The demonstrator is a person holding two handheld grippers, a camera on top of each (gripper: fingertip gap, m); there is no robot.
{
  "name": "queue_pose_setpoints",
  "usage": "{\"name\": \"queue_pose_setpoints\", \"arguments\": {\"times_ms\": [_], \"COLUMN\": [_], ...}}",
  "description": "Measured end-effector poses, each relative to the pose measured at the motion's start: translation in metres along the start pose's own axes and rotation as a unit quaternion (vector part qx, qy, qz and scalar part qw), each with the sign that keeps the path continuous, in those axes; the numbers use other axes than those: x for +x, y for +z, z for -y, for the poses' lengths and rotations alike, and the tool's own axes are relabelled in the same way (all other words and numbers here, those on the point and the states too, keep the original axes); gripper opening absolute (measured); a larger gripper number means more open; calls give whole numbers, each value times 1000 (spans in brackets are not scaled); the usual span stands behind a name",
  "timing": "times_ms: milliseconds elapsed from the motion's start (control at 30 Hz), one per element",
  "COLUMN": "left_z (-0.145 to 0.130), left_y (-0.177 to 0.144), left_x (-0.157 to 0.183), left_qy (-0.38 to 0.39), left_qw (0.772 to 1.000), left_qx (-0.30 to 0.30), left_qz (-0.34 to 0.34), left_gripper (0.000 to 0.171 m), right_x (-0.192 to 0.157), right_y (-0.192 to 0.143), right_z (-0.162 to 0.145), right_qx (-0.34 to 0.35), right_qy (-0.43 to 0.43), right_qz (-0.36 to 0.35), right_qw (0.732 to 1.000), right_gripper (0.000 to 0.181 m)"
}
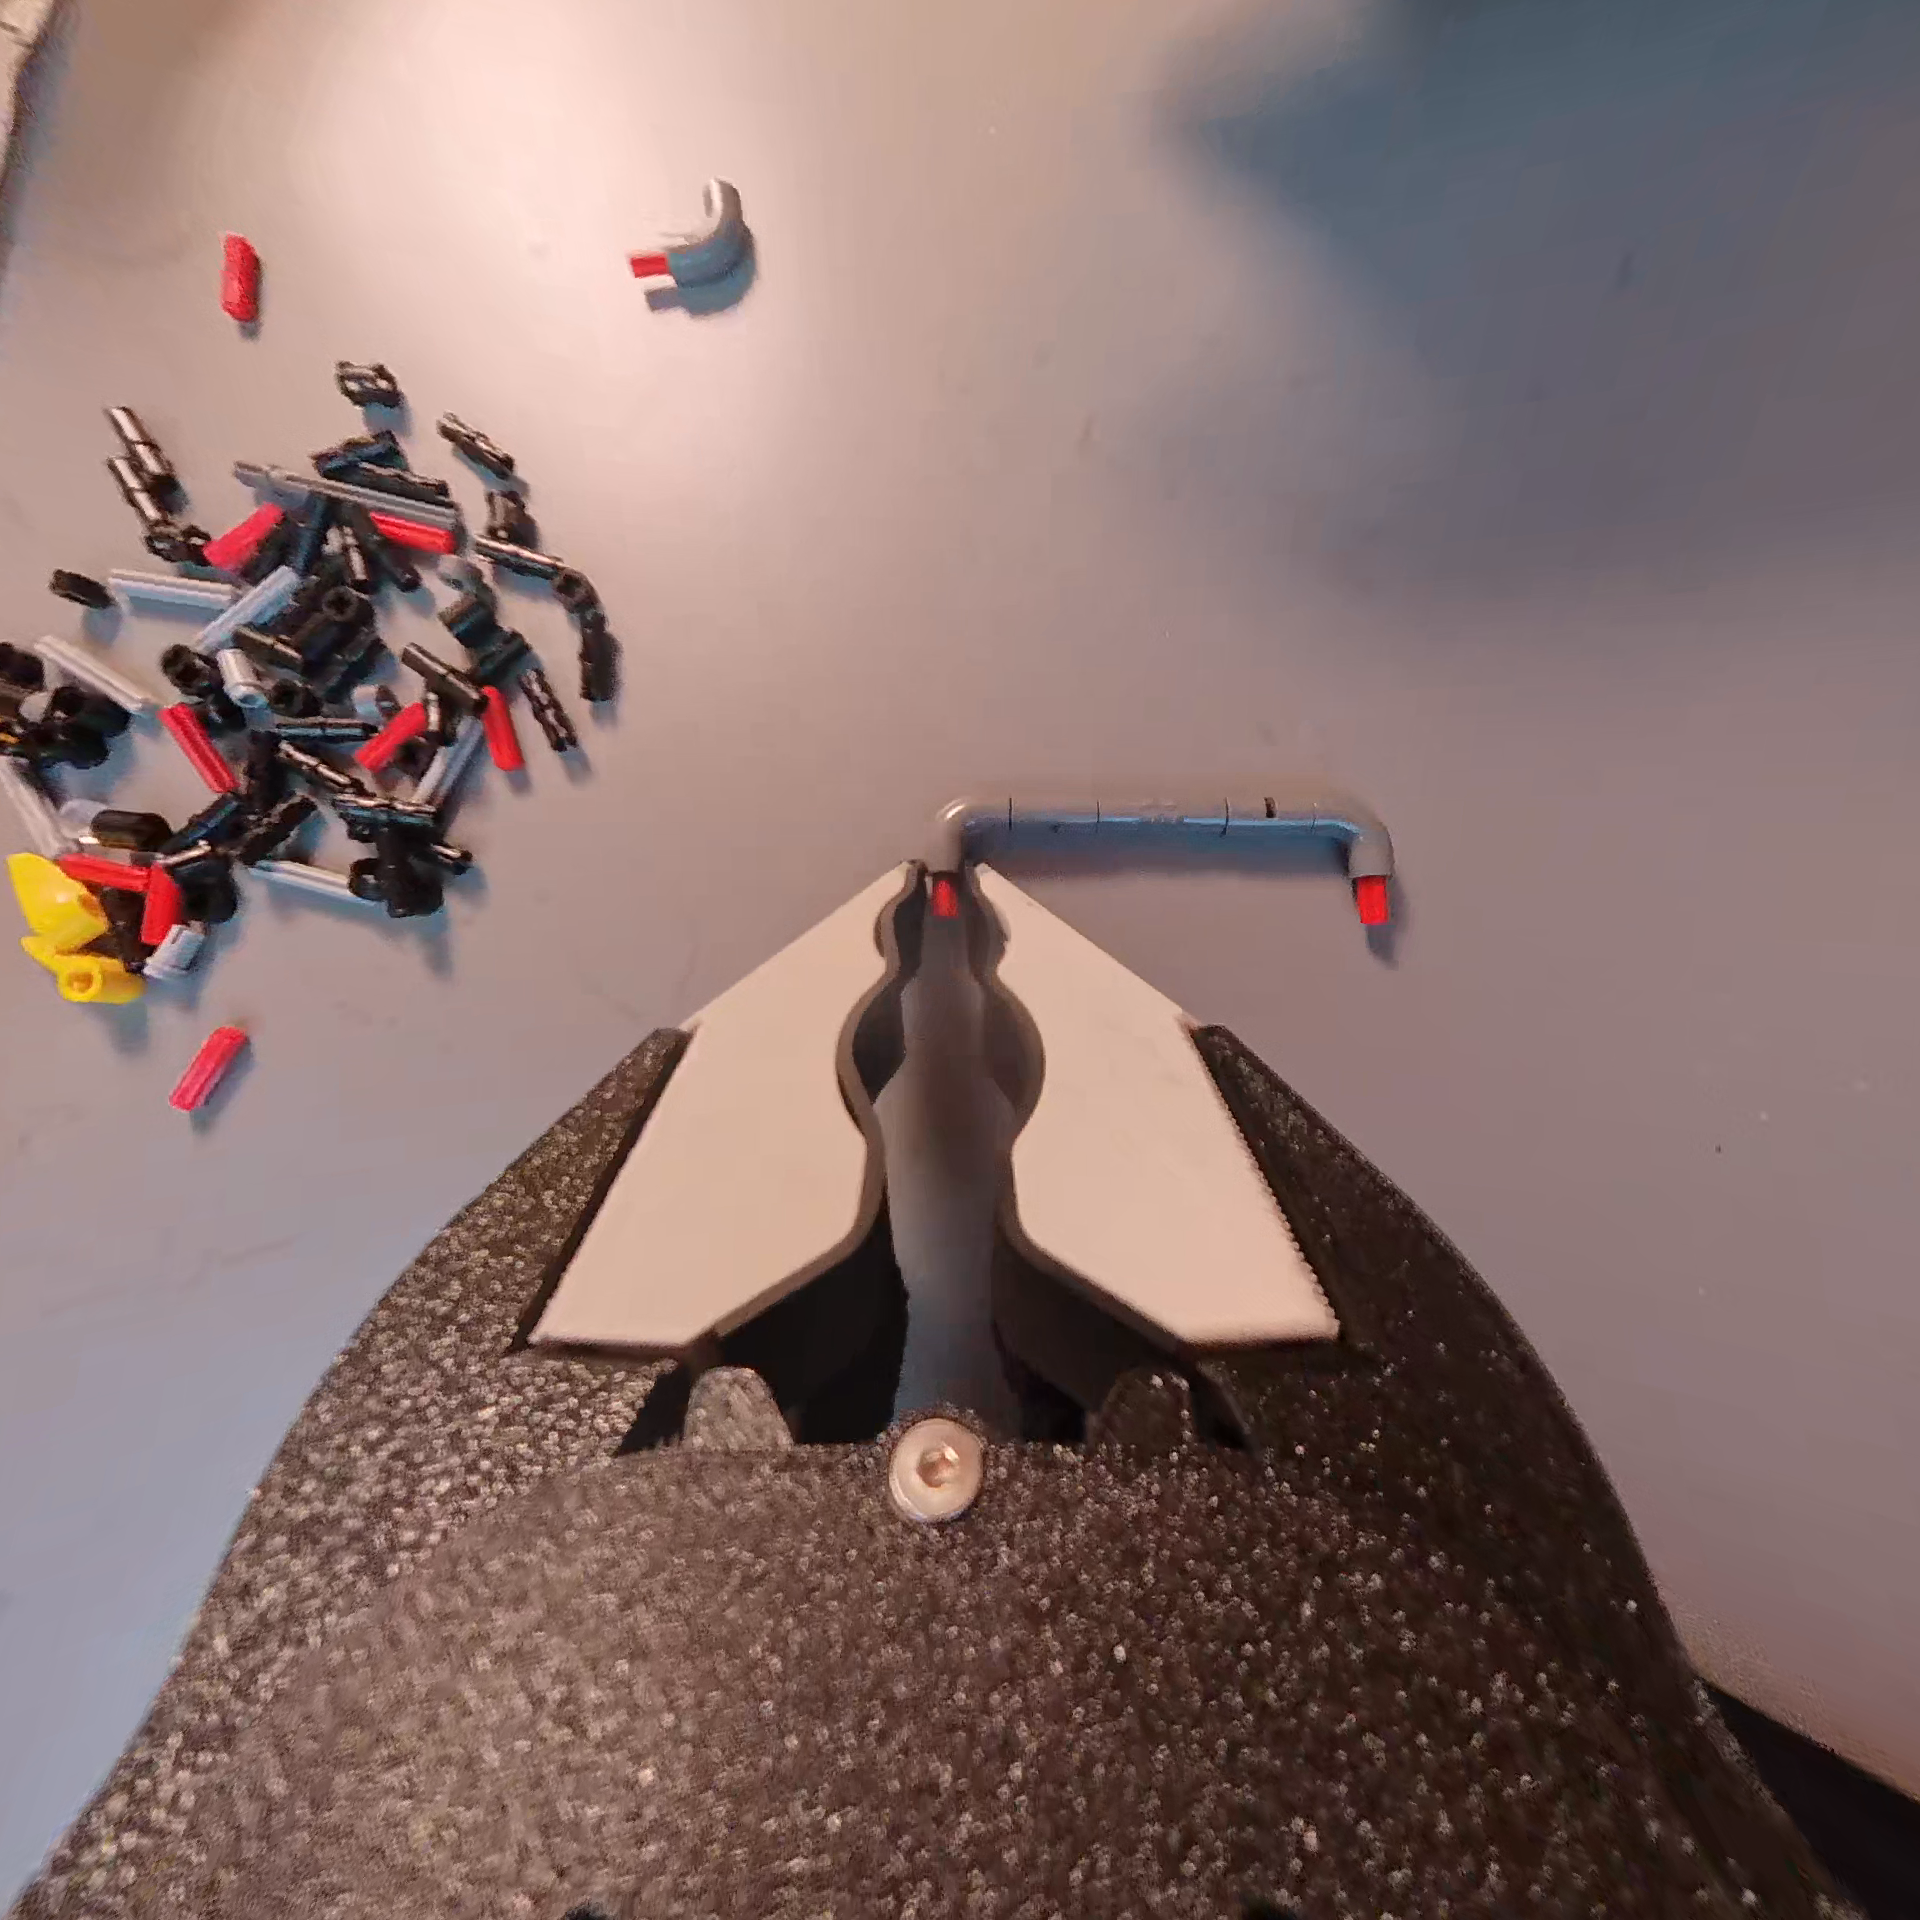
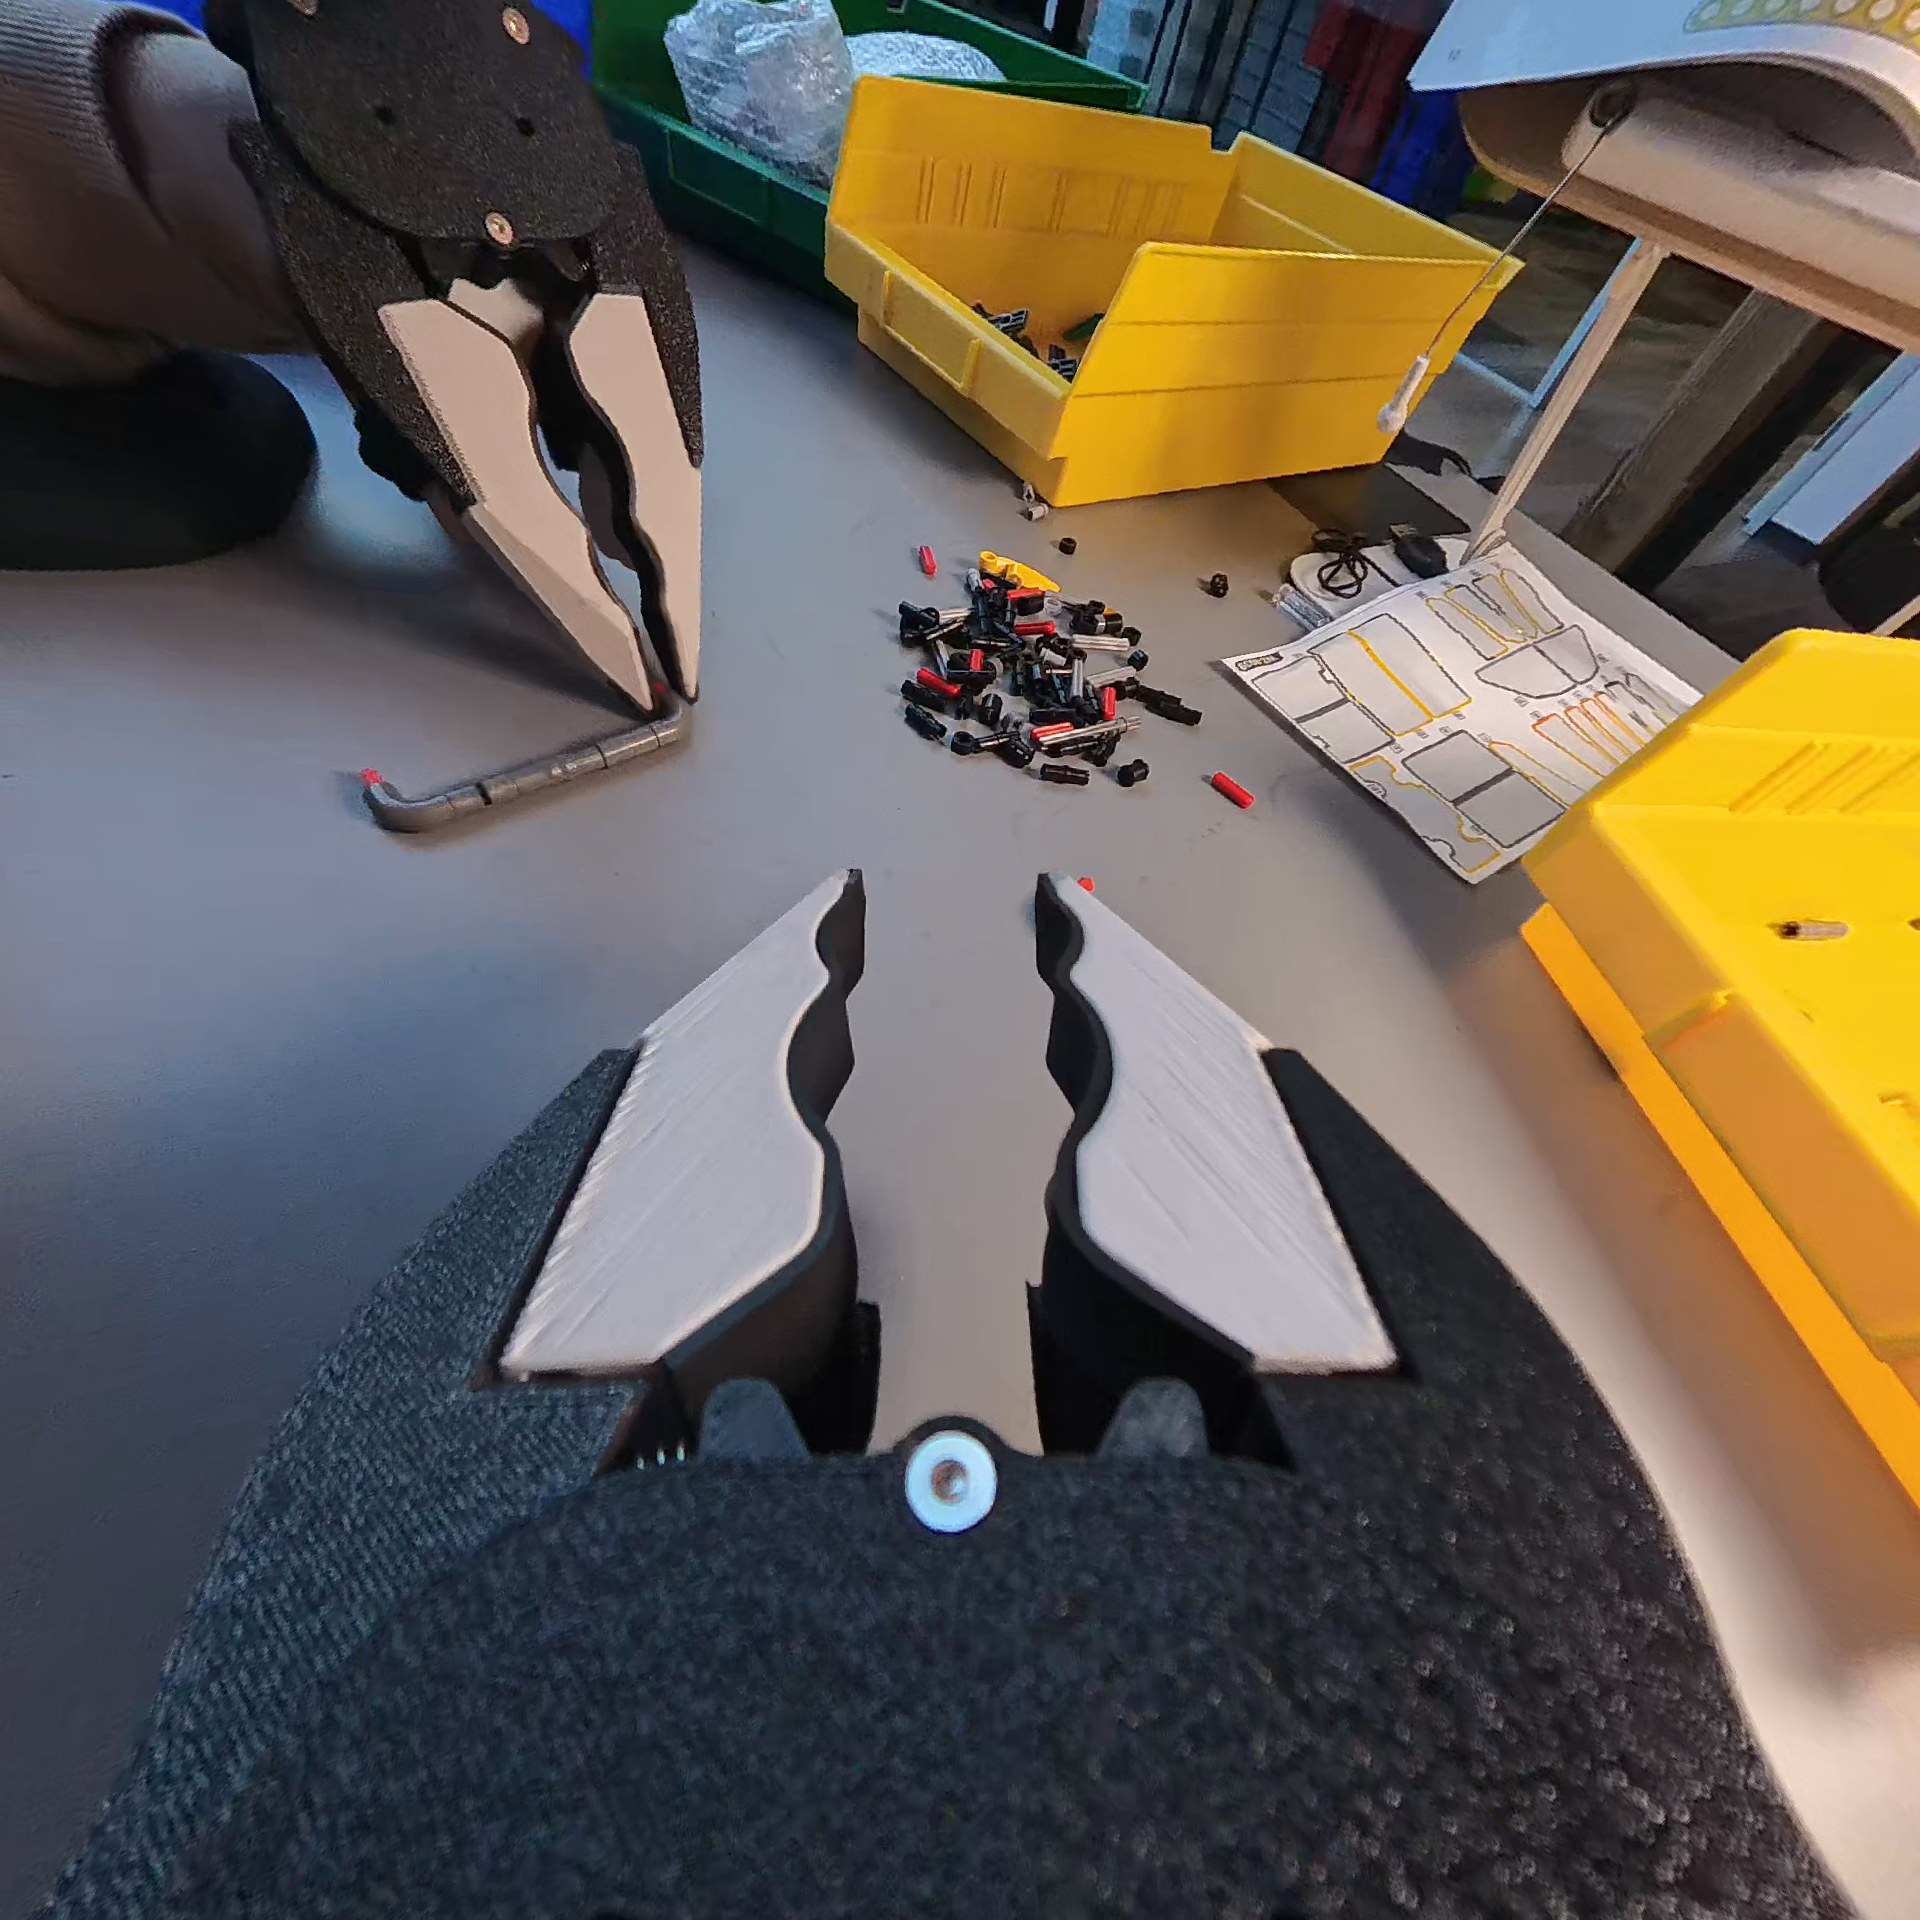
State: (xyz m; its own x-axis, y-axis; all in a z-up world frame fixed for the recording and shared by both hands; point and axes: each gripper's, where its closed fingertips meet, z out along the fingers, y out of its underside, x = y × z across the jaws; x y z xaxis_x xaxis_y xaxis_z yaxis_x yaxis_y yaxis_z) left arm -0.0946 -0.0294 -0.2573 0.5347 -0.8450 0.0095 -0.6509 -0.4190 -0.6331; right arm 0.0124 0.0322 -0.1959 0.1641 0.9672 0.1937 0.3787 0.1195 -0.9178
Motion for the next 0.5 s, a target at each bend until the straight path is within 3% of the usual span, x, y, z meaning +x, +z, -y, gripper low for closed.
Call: {"name": "queue_pose_setpoints", "arguments": {"times_ms": [133, 300, 400, 500], "left_z": [24, 64, 81, 87], "left_y": [-5, -15, -18, -22], "left_x": [6, 14, 18, 23], "left_qy": [-16, 36, 82, 95], "left_qw": [997, 987, 979, 973], "left_qx": [75, 138, 150, 170], "left_qz": [8, 70, 113, 123], "left_gripper": [6, 7, 6, 7], "right_x": [-12, -53, -70, -64], "right_y": [3, 18, 29, 30], "right_z": [5, 35, 35, 29], "right_qx": [5, 34, 16, 17], "right_qy": [15, 134, 191, 219], "right_qz": [27, 129, 167, 162], "right_qw": [1000, 982, 967, 962], "right_gripper": [31, 32, 33, 12]}}
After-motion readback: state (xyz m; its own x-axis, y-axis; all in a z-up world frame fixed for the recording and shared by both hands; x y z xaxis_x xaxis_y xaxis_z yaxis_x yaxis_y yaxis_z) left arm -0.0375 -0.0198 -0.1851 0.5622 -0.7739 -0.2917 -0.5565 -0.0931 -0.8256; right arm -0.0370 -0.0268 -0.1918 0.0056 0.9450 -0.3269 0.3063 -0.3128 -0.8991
